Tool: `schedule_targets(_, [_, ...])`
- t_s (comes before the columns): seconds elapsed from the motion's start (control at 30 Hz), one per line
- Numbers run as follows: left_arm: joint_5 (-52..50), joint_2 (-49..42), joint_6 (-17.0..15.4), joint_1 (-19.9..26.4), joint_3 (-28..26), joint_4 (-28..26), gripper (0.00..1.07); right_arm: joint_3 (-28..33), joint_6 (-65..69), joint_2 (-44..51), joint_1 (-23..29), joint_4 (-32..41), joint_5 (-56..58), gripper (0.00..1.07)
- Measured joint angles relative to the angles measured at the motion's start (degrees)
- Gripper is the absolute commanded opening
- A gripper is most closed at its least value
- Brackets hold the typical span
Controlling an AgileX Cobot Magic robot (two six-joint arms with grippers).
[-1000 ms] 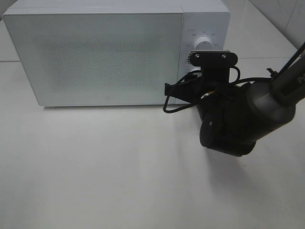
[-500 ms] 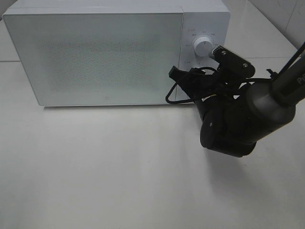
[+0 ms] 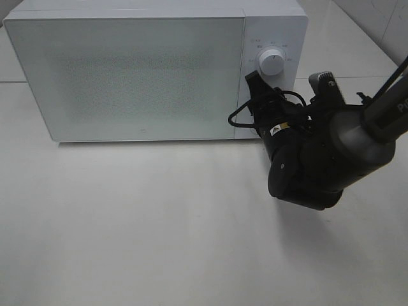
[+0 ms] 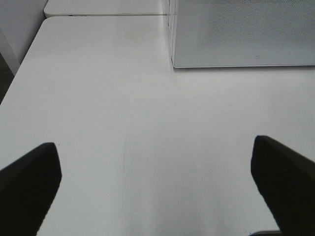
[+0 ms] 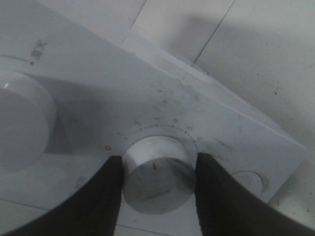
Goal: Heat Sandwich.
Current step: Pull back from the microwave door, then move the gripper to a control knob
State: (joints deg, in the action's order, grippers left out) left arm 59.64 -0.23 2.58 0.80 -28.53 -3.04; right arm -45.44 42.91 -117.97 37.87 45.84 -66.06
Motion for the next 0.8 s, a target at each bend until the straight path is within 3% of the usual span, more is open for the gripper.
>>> schedule_targets(0.8, [0.0,0.0,0.0,0.0,0.0,0.0,1.04,0.0,47.3,0.0,0.0,0.7,0.3,0.1])
